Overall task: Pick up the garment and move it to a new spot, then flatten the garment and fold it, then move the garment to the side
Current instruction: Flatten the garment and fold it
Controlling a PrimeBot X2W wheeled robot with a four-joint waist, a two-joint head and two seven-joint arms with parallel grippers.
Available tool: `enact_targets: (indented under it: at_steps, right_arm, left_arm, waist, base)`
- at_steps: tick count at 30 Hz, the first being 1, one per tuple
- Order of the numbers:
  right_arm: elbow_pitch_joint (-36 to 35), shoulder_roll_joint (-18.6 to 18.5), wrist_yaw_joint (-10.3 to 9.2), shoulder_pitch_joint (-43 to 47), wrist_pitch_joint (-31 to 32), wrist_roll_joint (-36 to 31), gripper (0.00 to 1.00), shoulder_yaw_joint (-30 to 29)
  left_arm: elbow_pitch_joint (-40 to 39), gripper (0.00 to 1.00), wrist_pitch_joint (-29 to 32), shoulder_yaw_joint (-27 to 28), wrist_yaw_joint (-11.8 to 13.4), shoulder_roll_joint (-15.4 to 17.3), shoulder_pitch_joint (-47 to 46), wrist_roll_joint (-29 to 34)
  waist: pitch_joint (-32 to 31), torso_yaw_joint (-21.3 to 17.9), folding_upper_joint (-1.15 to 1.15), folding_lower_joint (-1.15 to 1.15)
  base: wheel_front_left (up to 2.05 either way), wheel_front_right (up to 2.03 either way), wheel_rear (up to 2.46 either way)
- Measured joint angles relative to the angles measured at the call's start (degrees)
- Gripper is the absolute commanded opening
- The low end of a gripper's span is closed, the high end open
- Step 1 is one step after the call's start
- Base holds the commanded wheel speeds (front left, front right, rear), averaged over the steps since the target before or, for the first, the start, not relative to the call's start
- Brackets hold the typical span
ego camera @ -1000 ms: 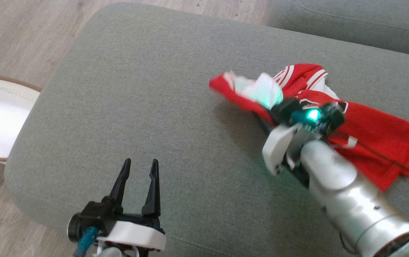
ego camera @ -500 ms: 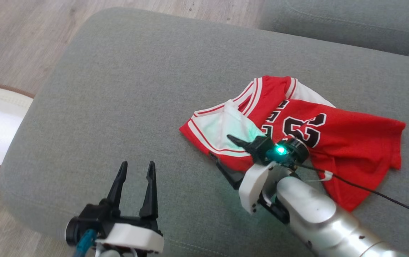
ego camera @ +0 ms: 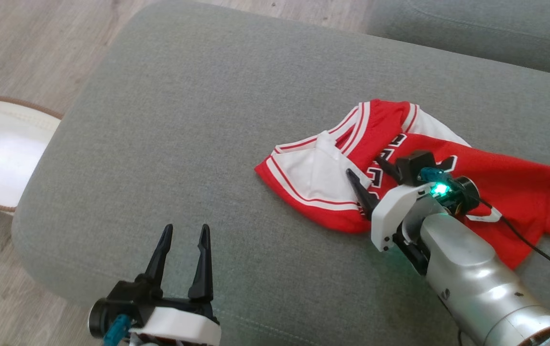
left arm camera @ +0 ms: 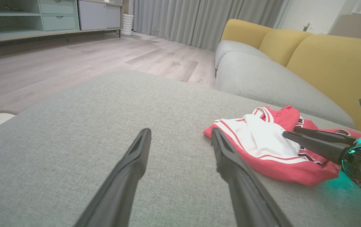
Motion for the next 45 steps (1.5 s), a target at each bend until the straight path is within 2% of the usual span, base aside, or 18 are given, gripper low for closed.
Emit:
enact_targets:
  at_steps: [6, 7, 9, 12, 13, 18, 23, 27, 32, 33, 34, 36, 41, 45]
  right_arm:
    - [0.59, 0.37, 0.0, 0.13, 2.99, 2.88, 1.0, 1.33]
    - [0.16, 0.4, 0.0, 0.32, 3.67, 3.76, 0.95, 2.1]
    - [-0.93, 0.56, 0.0, 0.82, 4.72, 5.65, 0.46, 3.56]
    - [-2.82, 0.7, 0.0, 1.58, 6.03, 7.93, 0.05, 5.83]
    - [-3.38, 0.71, 0.0, 1.88, 6.44, 8.6, 0.0, 6.67]
    - [-5.78, 0.46, 0.0, 2.35, 5.32, 10.48, 0.0, 9.24]
    - [-7.59, 0.15, 0.0, 1.17, 0.64, 8.14, 0.0, 12.44]
    - [-10.15, 0.27, 0.0, -0.08, -0.4, 5.28, 0.0, 18.02]
    - [-13.79, 0.63, 0.0, 0.54, -0.21, 3.81, 0.0, 28.54]
    - [-13.79, 0.63, 0.0, 0.54, -0.21, 3.81, 0.0, 28.54]
    - [-14.54, 0.68, 0.0, 0.7, -0.21, 3.83, 0.23, 30.27]
    - [-15.86, 0.73, 0.0, 1.07, -0.23, 3.89, 1.0, 32.59]
    - [-18.0, 0.78, 0.0, 2.05, -1.78, 4.58, 1.0, 33.74]
    - [-18.55, 0.8, 0.0, 3.09, -3.27, 5.39, 1.0, 29.59]
  left_arm:
    - [0.12, 1.0, 0.0, -0.15, 0.0, -0.01, 0.01, 0.0]
    - [0.18, 1.0, 0.0, -0.15, 0.0, -0.01, 0.01, 0.0]
    - [0.25, 1.0, 0.0, -0.15, 0.0, 0.0, 0.01, -0.09]
    - [0.26, 1.0, -0.01, -0.15, 0.0, 0.01, 0.03, -0.35]
    - [0.26, 1.0, -0.01, -0.15, 0.0, 0.01, 0.04, -0.35]
    - [0.26, 1.0, -0.05, -0.19, 0.01, 0.14, 0.11, -0.35]
    - [0.25, 1.0, -0.05, -0.22, 0.02, 0.42, 0.11, -0.35]
    - [0.24, 1.0, 0.02, -0.24, 0.07, 0.63, 0.11, -0.65]
    - [0.15, 1.0, 0.03, -0.24, 0.16, 0.82, 0.11, -0.88]
    - [0.15, 1.0, 0.03, -0.24, 0.16, 0.82, 0.11, -0.88]
    - [0.13, 1.0, 0.03, -0.23, 0.36, 0.89, 0.11, -0.88]
    - [0.02, 1.0, 0.03, -0.19, 0.52, 1.04, 0.12, -0.93]
    - [-0.59, 1.0, 0.2, -0.16, 1.07, 1.43, 0.31, -0.93]
    - [-0.9, 1.0, 0.47, -0.13, 1.47, 1.77, 0.35, -0.93]
  waist:
    - [-0.04, 0.8, 0.0, 0.0]
    - [-0.12, 0.85, 0.0, 0.0]
    - [-0.31, 0.83, 0.0, 0.0]
    - [-0.53, 0.59, 0.0, 0.0]
    - [-0.6, 0.47, 0.0, 0.0]
    - [-0.9, -0.26, 0.0, 0.0]
    - [-1.15, -0.83, 0.0, 0.0]
    - [-1.63, -0.99, 0.0, 0.0]
    - [-2.11, -1.04, 0.0, 0.0]
    - [-2.11, -1.04, 0.0, 0.0]
    - [-2.19, -1.13, 0.0, -0.01]
    - [-2.32, -1.46, 0.0, 0.0]
    - [-2.65, -3.07, 0.0, 0.0]
    - [-3.1, -4.93, 0.0, 0.0]
  base:
    - [0.0, 0.0, 0.0]
    - [0.0, 0.0, 0.0]
    - [0.0, 0.0, 0.0]
    - [0.0, 0.0, 0.0]
    - [0.0, 0.0, 0.0]
    - [0.0, 0.0, 0.0]
    - [0.0, 0.0, 0.0]
    - [0.0, 0.0, 0.0]
    - [0.0, 0.0, 0.0]
    - [0.0, 0.0, 0.0]
    - [0.0, 0.0, 0.0]
    - [0.0, 0.0, 0.0]
    - [0.0, 0.0, 0.0]
    - [0.0, 0.0, 0.0]
